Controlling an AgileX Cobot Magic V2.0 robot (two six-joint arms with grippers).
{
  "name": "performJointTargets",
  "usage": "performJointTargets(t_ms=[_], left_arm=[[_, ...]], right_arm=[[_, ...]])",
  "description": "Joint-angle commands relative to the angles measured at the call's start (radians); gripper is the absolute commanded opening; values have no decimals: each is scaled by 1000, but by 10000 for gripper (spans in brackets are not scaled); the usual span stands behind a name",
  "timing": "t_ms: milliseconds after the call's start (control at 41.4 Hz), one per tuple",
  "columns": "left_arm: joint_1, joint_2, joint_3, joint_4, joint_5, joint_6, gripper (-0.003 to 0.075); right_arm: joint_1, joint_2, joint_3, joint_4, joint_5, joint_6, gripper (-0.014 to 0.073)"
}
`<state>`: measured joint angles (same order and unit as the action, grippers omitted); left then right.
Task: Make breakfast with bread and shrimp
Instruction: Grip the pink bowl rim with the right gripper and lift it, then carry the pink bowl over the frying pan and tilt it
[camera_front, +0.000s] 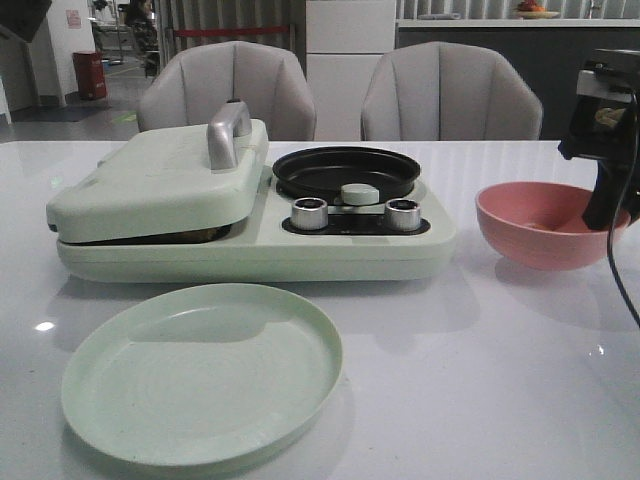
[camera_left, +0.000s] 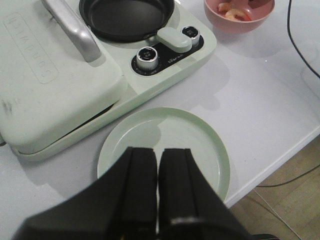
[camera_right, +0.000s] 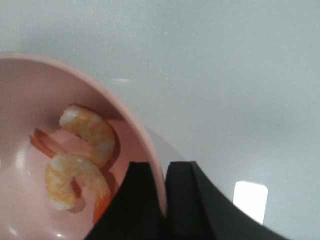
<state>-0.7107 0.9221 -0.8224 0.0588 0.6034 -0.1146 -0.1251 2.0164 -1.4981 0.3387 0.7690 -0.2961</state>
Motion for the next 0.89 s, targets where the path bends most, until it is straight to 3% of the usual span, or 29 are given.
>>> performJointTargets(t_ms=[0,410,869], left_arm=[[-5,-6,-27,2,-79,-8,144],[-5,-6,-27,12,-87,-8,144],[-5,-6,-27,12,-87,-8,144]], right_arm=[[8,-127,-32,12,-67,-18,19],[246,-346,-38,-204,-283,-64,19],[449,-202,-344,-410,-226,-20,19]])
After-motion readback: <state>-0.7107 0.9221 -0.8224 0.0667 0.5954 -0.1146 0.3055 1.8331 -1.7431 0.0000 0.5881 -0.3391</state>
